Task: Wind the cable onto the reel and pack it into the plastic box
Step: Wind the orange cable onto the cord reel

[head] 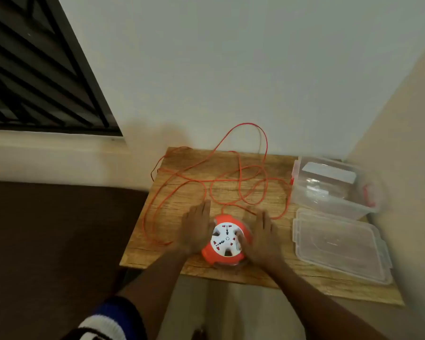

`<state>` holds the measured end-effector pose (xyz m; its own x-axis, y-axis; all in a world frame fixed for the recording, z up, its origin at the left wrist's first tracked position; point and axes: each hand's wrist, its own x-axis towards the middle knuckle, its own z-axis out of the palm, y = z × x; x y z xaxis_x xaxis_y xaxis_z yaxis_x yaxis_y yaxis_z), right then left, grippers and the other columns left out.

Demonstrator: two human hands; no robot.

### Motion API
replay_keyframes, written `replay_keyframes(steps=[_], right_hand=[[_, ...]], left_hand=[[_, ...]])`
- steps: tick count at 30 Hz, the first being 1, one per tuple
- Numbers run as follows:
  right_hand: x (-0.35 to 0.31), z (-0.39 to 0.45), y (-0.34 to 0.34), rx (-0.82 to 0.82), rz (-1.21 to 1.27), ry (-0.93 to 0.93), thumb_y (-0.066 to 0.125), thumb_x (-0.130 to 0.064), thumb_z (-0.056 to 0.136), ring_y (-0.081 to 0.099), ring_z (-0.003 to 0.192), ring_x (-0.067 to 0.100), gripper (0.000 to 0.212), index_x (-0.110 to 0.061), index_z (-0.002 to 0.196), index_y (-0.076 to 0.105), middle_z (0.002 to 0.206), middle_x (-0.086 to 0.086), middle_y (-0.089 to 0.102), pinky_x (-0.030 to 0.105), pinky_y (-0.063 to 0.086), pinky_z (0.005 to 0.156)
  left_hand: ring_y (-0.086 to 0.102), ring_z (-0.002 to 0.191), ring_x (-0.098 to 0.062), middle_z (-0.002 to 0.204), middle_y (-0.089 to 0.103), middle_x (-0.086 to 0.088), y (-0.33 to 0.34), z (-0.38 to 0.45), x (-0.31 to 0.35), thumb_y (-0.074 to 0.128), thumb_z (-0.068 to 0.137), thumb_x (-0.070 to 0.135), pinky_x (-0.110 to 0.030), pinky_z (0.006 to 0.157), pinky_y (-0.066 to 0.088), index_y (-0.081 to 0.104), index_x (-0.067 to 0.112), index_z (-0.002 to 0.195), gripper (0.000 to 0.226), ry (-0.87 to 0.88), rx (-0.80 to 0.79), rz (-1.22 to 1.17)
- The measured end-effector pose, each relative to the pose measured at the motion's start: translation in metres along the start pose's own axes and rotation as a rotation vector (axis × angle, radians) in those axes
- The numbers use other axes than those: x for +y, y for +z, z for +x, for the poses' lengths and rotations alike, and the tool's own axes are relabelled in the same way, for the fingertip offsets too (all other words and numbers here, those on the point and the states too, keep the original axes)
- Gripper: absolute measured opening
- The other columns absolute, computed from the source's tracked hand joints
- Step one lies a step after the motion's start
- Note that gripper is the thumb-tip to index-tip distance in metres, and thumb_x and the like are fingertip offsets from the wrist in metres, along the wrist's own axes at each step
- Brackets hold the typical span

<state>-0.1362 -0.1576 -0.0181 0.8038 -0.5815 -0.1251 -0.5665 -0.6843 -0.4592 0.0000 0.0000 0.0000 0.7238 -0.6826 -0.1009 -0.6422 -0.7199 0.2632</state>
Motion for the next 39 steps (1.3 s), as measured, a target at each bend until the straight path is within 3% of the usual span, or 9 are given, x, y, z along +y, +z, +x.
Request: replay_keyframes(steps=[7, 10, 13, 16, 20, 24, 31, 35, 39], right_hand=[[-0.01, -0.011, 0.012, -0.131, 0.246, 0.098, 0.068, -0.042, 0.079, 0.042, 0.125, 0.027, 0.071, -0.018, 0.138, 0.037, 0.135, 0.005, 0.051, 0.041, 0.035, 0.104], [-0.016, -0.003, 0.0, -0.066, 0.279, 0.101, 0.072, -0.037, 0.076, 0.044, 0.121, 0.025, 0.068, -0.018, 0.134, 0.043, 0.129, 0.004, 0.054, 0.04, 0.038, 0.1], [-0.024, 0.014, -0.027, -0.009, 0.359, 0.078, 0.074, -0.035, 0.071, 0.055, 0.111, 0.024, 0.065, -0.019, 0.13, 0.051, 0.121, 0.005, 0.061, 0.043, 0.046, 0.096], [-0.039, 0.038, -0.064, 0.09, 0.434, 0.001, 0.076, -0.028, 0.072, 0.061, 0.1, 0.018, 0.053, -0.02, 0.121, 0.059, 0.113, 0.001, 0.066, 0.042, 0.052, 0.087], [-0.065, 0.06, -0.116, 0.16, 0.477, -0.096, 0.075, -0.029, 0.077, 0.056, 0.101, 0.01, 0.054, -0.038, 0.122, 0.048, 0.113, -0.015, 0.056, 0.015, 0.045, 0.072], [-0.089, 0.069, -0.155, 0.156, 0.252, -0.237, 0.074, -0.037, 0.069, 0.044, 0.124, 0.019, 0.077, -0.028, 0.139, 0.043, 0.14, -0.001, 0.046, 0.042, 0.046, 0.099], [-0.096, 0.087, -0.203, 0.148, 0.062, -0.429, 0.075, -0.035, 0.068, 0.019, 0.138, 0.027, 0.074, -0.04, 0.136, 0.045, 0.157, -0.002, 0.013, 0.043, 0.035, 0.102], [-0.098, 0.104, -0.21, 0.299, -0.302, -0.647, 0.071, -0.031, 0.067, 0.025, 0.135, 0.037, 0.057, -0.032, 0.123, 0.06, 0.15, 0.007, 0.033, 0.054, 0.035, 0.103], [-0.094, 0.124, -0.217, 0.273, -0.501, -0.663, 0.069, -0.023, 0.075, 0.027, 0.132, 0.037, 0.062, -0.042, 0.13, 0.048, 0.142, 0.009, 0.042, 0.051, 0.032, 0.101]], left_hand=[[0.058, 0.125, -0.036, 0.134, 0.063, -0.022, 0.006, 0.013, 0.008, 0.051, 0.102, 0.025, -0.042, 0.106, 0.045, 0.055, -0.001, 0.135, 0.042, -0.151, -0.181, -0.382], [0.071, 0.08, -0.016, 0.102, 0.074, -0.018, -0.008, 0.025, 0.01, 0.062, 0.093, 0.014, -0.032, 0.072, 0.059, 0.066, 0.013, 0.084, 0.01, -0.219, -0.242, -0.605], [0.068, 0.056, 0.005, 0.08, 0.072, 0.002, -0.023, 0.041, 0.006, 0.068, 0.091, 0.011, -0.01, 0.048, 0.046, 0.073, 0.012, 0.091, 0.005, -0.197, -0.231, -0.821], [0.068, 0.066, -0.008, 0.079, 0.071, 0.0, -0.05, 0.063, 0.002, 0.071, 0.094, 0.018, -0.02, 0.059, 0.049, 0.072, 0.011, 0.09, 0.008, -0.17, -0.17, -1.009], [0.073, 0.084, -0.029, 0.1, 0.079, -0.02, -0.091, 0.088, 0.012, 0.07, 0.095, 0.033, -0.044, 0.079, 0.057, 0.076, 0.007, 0.104, 0.029, -0.176, -0.196, -1.339], [0.077, 0.094, -0.034, 0.109, 0.079, -0.016, -0.115, 0.108, 0.032, 0.069, 0.091, 0.049, -0.053, 0.086, 0.062, 0.08, 0.018, 0.108, 0.037, -0.189, -0.283, -1.547], [0.074, 0.103, -0.041, 0.116, 0.076, -0.021, -0.137, 0.131, 0.05, 0.076, 0.077, 0.056, -0.056, 0.087, 0.06, 0.072, 0.012, 0.123, 0.063, -0.088, -0.225, -1.724], [0.075, 0.093, -0.04, 0.109, 0.078, -0.019, -0.15, 0.157, 0.059, 0.078, 0.076, 0.057, -0.052, 0.08, 0.061, 0.078, 0.018, 0.107, 0.05, -0.109, -0.057, -1.714], [0.076, 0.095, -0.041, 0.106, 0.079, -0.018, -0.156, 0.179, 0.069, 0.072, 0.087, 0.053, -0.054, 0.082, 0.063, 0.077, 0.015, 0.107, 0.044, -0.135, 0.067, -1.623]])
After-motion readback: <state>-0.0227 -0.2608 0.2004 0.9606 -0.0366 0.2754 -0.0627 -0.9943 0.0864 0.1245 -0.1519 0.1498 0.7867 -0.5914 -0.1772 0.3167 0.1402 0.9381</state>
